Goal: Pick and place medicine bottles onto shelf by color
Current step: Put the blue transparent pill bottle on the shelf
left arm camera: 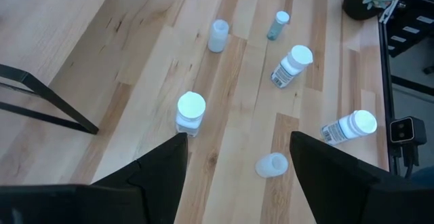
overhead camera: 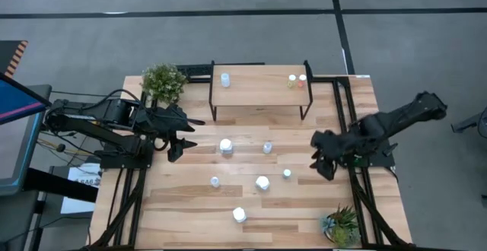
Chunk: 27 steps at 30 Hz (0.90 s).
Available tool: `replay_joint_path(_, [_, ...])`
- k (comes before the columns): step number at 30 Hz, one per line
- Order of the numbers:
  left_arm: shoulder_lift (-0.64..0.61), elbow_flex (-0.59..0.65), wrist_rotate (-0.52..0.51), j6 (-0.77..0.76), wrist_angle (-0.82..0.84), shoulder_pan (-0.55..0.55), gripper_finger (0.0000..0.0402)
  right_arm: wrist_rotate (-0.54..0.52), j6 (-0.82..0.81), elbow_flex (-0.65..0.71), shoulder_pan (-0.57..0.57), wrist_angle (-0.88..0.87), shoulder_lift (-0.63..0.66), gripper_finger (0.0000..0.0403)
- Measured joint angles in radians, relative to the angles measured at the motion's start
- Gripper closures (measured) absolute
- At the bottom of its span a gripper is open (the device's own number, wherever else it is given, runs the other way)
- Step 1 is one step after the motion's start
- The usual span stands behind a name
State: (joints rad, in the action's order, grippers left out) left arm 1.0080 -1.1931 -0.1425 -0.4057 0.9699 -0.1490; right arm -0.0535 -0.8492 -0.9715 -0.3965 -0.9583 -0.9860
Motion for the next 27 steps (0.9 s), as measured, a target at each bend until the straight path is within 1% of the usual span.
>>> replay_joint_path(6, [0.000, 0.000, 0.000, 0.000, 0.000, 0.000, 0.0157, -0.024, -0.044, 0.129, -0.083, 0.161, -0.034, 0.0187])
replay_joint_path(12, [0.000, 0.000, 0.000, 0.000, 0.002, 0.000, 0.0157, -0.028, -0.036, 0.211, -0.108, 0.255, -0.140, 0.0187])
replay_joint_path(17, [0.000, 0.000, 0.000, 0.000, 0.005, 0.000, 0.0157, -0.031, 0.013, 0.211, -0.107, 0.263, -0.253, 0.0187])
replay_joint_path(22, [0.000, 0.000, 0.000, 0.001, 0.005, 0.000, 0.0157, -0.056, 0.046, 0.211, -0.086, 0.279, -0.374, 0.0187])
replay_joint_path(27, [0.000, 0.000, 0.000, 0.001, 0.005, 0.000, 0.0157, -0.063, 0.082, 0.211, -0.047, 0.383, -0.468, 0.0187])
